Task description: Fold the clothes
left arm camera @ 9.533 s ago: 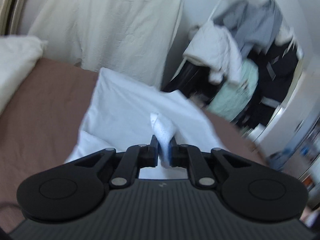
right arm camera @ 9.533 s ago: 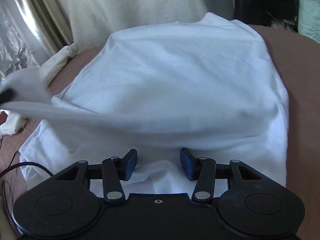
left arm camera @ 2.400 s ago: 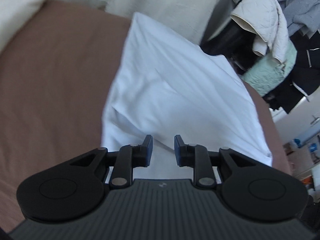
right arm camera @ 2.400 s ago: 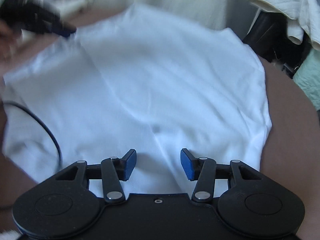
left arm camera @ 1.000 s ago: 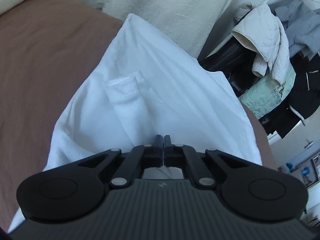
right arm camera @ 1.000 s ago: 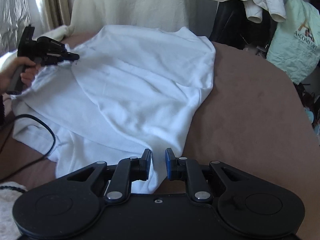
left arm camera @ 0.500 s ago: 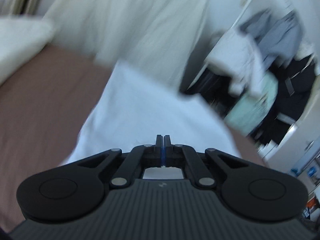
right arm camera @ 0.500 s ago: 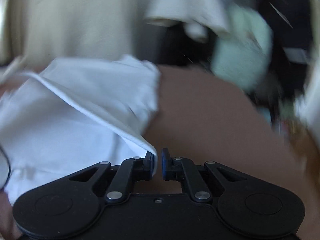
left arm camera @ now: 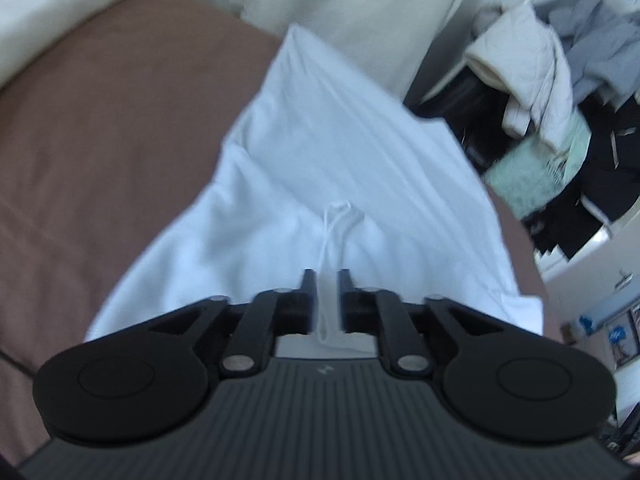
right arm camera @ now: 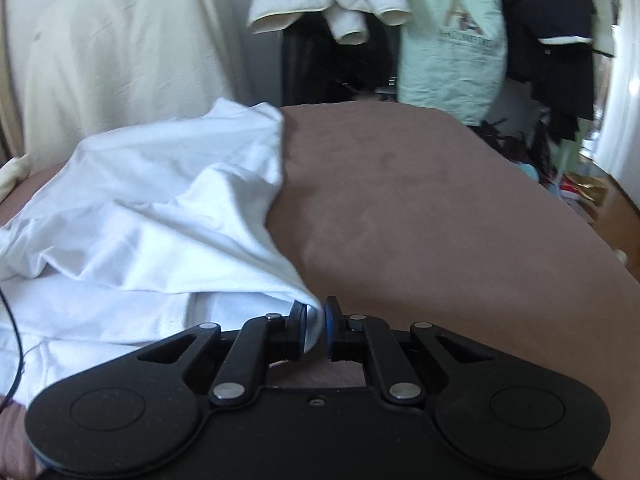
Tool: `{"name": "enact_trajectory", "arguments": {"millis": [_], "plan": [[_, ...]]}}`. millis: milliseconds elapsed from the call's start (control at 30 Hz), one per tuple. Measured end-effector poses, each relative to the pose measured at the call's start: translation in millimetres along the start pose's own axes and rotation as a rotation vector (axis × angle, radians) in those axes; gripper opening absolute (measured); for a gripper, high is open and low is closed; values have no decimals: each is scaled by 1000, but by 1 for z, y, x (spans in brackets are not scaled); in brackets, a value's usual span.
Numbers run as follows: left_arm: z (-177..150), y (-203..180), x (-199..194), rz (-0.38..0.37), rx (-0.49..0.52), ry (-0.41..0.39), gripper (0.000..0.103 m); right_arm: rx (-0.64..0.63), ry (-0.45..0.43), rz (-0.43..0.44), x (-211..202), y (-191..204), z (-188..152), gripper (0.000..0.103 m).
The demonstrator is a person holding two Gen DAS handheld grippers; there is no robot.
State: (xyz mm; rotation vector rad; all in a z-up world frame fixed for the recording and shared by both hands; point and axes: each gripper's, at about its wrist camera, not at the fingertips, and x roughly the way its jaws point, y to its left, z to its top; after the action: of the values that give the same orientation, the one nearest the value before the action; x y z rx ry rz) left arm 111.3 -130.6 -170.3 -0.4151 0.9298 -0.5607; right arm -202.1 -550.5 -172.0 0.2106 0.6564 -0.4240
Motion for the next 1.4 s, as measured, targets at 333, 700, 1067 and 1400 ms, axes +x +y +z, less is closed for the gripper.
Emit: {"name": "enact_trajectory", "arguments": {"millis": [333,700,1067,1400], "plan": [[-6,-54,15,70,265,-28,3,-145,64,57,14,26,10,38],[-18,2,-37,166,241,5,3,-150,84,-102,4,25,9,11],[-14,-1,-47,215,317,4,10,101,84,189,-51,-8,43,43],[-18,15,-37,245,220,27,24,105,64,41,17,48,94,70]]}}
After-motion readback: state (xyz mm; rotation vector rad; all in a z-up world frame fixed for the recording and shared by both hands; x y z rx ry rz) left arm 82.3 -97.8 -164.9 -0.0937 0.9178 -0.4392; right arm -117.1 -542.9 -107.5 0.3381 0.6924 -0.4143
